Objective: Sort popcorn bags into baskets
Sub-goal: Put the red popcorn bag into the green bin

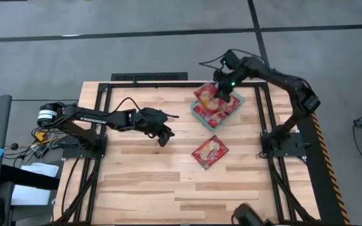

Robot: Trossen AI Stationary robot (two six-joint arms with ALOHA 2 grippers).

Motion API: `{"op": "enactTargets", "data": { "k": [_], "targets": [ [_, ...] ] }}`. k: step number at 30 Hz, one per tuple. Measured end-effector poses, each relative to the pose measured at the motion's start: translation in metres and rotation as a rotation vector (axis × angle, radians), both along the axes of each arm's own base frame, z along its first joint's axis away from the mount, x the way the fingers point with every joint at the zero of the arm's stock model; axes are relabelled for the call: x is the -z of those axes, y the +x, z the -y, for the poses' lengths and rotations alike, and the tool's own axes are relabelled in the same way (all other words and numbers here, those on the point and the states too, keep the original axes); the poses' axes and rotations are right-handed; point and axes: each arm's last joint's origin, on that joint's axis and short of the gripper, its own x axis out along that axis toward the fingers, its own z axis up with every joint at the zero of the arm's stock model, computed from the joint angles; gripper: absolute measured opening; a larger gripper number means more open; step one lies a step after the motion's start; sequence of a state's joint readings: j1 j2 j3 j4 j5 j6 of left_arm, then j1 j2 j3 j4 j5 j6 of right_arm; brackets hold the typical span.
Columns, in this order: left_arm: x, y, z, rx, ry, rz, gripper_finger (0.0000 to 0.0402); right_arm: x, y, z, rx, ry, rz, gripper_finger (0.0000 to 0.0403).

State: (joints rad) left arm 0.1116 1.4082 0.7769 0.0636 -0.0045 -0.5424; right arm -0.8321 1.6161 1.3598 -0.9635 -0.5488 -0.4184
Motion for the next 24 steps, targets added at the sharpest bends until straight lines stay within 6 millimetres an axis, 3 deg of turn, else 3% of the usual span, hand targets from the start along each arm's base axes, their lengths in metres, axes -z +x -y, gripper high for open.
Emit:
{"op": "enactTargets", "data": {
  "k": [9,17,24],
  "targets": [
    [0.002,-0.002,0.0,-0.008,0.0,-0.031,0.0155,0.015,-0.033,0.053,0.051,0.019,-0.208,0.0023],
    [0.002,-0.002,-0.001,-0.037,0.021,-0.033,0.0155,0.036,-0.037,0.067,-0.025,0.12,-0.301,0.0022],
    [0.002,-0.002,-0.002,-0.053,0.032,-0.034,0.0155,0.046,-0.03,0.065,-0.071,0.147,-0.327,0.0066]
  ]
}}
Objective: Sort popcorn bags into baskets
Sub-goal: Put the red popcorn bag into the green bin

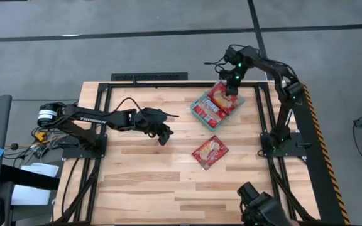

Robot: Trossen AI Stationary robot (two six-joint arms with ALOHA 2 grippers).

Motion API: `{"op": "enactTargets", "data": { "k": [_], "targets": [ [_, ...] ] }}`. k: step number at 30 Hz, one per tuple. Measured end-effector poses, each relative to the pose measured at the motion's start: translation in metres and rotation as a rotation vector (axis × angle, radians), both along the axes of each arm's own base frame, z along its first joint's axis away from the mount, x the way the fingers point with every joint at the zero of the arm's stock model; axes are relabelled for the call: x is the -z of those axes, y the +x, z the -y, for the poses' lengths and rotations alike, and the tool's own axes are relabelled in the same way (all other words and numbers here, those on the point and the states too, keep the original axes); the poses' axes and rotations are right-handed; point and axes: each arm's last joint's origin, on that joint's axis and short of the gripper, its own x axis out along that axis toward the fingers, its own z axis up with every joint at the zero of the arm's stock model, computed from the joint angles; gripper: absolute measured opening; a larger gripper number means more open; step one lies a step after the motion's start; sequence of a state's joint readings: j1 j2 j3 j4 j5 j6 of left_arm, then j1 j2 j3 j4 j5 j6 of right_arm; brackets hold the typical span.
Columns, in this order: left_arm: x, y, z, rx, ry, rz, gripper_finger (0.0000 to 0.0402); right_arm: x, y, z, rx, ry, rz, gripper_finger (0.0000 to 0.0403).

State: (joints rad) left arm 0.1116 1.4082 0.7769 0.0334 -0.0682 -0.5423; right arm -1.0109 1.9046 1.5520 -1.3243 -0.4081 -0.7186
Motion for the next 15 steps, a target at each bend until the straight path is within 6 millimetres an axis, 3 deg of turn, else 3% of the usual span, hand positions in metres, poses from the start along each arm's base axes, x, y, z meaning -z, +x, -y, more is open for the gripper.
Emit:
{"op": "enactTargets", "data": {
  "k": [8,15],
  "targets": [
    [0.0,0.0,0.0,0.003,0.02,-0.002,0.0155,0.001,0.005,-0.001,-0.005,-0.096,-0.121,0.0149],
    [-0.002,0.001,0.0,0.02,0.033,0.018,0.0155,-0.014,-0.001,0.005,0.114,-0.148,-0.13,0.0236]
  ]
}}
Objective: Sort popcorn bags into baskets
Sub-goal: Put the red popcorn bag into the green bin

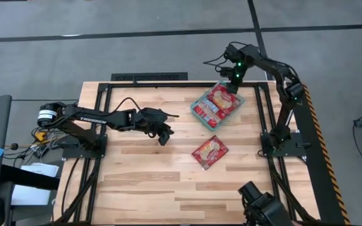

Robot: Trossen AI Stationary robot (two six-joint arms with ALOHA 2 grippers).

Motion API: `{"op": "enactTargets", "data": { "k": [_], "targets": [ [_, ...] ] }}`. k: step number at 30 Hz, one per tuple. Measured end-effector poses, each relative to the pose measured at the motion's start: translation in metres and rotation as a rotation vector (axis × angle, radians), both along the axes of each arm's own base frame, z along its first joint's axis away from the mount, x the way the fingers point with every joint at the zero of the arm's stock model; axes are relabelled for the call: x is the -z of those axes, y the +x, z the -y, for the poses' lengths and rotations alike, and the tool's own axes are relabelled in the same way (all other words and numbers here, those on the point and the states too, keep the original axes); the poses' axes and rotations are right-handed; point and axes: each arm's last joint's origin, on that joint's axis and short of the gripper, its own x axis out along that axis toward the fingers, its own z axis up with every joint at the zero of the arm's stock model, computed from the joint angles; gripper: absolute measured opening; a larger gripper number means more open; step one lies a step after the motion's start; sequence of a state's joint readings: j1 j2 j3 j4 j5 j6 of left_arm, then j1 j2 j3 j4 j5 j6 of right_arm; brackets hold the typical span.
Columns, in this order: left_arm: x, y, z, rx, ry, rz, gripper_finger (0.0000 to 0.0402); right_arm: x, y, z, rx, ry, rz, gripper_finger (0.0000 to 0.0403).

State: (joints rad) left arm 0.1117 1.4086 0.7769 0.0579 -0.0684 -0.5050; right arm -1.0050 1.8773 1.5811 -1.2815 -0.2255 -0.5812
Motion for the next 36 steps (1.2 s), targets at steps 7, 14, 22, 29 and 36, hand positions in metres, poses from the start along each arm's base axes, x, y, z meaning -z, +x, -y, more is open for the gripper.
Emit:
{"op": "enactTargets", "data": {
  "k": [7,14,22,29,36],
  "targets": [
    [0.017,0.023,0.002,0.021,0.015,0.079,0.0155,-0.049,-0.004,-0.001,0.115,-0.113,0.095,0.0252],
    [0.059,0.06,0.01,0.048,-0.08,0.113,0.0155,-0.092,-0.01,-0.023,0.115,-0.235,0.202,0.0245],
    [0.081,0.121,0.021,0.194,-0.075,0.057,0.0183,-0.121,-0.021,-0.045,0.137,-0.284,0.277,0.0245],
    [0.103,0.157,0.022,0.253,-0.126,-0.013,0.0236,-0.138,-0.029,-0.066,0.16,-0.235,0.364,0.0245],
    [0.119,0.171,0.024,0.341,-0.236,-0.123,0.0233,-0.148,-0.023,-0.099,0.133,-0.146,0.374,0.0245]
  ]
}}
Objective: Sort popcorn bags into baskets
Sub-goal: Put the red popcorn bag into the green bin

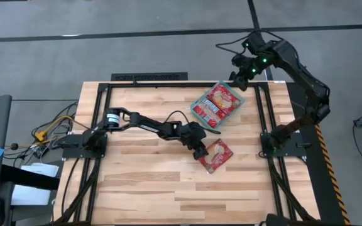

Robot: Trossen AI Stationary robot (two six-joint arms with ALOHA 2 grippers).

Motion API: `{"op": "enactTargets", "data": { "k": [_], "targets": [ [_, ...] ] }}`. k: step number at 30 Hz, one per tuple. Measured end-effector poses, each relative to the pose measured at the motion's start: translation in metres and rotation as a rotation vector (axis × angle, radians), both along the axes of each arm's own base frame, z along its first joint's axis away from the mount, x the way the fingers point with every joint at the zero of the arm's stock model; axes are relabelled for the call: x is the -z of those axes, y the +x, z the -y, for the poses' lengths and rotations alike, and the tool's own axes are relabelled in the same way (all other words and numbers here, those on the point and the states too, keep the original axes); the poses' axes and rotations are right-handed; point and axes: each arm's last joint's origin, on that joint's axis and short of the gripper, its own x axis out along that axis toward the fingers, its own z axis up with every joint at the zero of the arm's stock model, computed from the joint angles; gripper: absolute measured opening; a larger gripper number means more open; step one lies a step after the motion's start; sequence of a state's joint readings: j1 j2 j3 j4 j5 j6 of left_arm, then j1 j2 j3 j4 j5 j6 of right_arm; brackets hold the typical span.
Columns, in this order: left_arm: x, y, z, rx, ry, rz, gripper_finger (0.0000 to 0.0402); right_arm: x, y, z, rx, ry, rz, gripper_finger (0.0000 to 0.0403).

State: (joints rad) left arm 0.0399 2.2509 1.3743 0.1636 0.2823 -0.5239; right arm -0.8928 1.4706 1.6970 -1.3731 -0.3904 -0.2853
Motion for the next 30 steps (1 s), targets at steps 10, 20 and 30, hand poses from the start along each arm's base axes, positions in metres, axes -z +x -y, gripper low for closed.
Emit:
{"op": "enactTargets", "data": {
  "k": [10,20,30],
  "targets": [
    [0.006,-0.004,0.001,0.037,0.068,-0.066,0.003,-0.019,0.011,-0.045,-0.004,-0.008,0.051,0.0245],
    [-0.009,-0.009,-0.001,-0.044,0.043,-0.091,0.0,-0.015,-0.001,-0.111,0.145,0.025,0.035,0.0245],
    [-0.008,-0.018,-0.005,-0.037,0.048,-0.167,0.0,0.099,-0.023,-0.172,0.406,0.339,0.199,0.0245]
  ]
}}
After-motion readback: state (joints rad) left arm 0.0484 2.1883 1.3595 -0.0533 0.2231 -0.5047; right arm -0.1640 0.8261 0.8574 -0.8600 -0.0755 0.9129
